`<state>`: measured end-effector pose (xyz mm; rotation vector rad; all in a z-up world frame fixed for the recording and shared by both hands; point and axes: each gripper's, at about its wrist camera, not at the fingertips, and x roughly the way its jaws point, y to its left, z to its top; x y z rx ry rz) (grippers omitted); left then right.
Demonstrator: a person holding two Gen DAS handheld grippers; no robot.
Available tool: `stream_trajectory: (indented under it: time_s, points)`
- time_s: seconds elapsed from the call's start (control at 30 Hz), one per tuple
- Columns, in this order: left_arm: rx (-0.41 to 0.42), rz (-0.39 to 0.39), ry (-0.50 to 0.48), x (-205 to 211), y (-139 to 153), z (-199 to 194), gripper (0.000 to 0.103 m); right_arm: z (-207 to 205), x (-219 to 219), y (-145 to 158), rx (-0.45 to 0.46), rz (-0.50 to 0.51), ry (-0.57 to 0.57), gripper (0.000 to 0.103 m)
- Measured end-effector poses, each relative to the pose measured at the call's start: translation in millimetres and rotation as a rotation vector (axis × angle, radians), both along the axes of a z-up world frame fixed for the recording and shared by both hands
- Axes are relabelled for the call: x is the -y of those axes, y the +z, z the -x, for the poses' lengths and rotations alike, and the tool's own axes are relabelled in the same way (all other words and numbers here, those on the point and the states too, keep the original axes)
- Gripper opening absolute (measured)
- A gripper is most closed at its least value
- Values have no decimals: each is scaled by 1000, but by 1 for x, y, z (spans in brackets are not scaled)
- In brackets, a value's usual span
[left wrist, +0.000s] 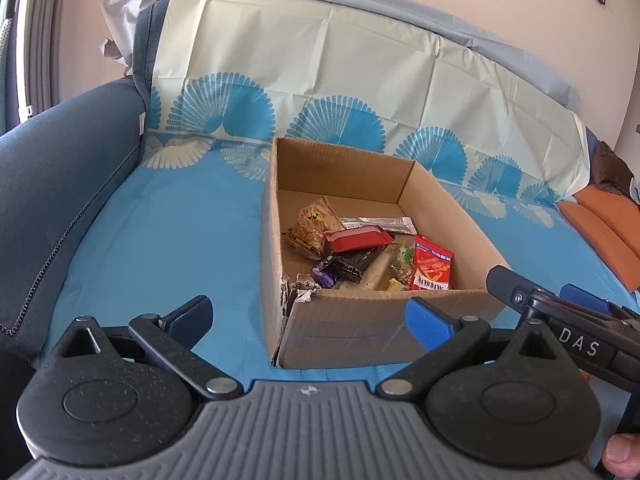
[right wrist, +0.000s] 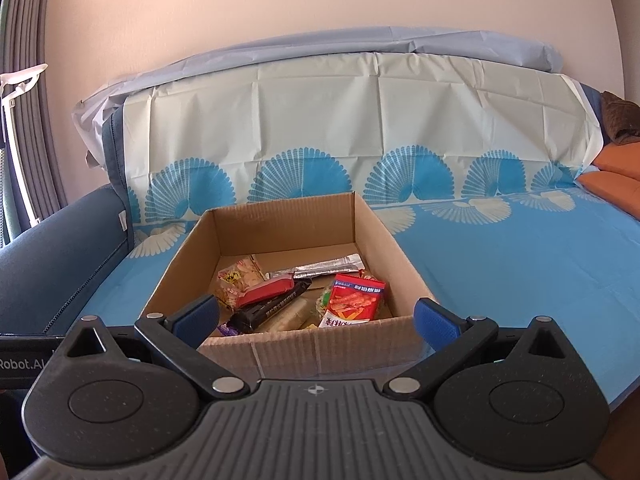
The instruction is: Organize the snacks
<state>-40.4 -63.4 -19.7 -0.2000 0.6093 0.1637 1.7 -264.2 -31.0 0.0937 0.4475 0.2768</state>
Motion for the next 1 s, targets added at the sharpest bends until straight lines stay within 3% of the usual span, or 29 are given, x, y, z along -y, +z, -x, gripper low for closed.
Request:
stream_trajectory:
  time_s: [1.0]
  points:
    - [12,-5,-11,2,0,2,103,3,-8,0,18,49,11,102]
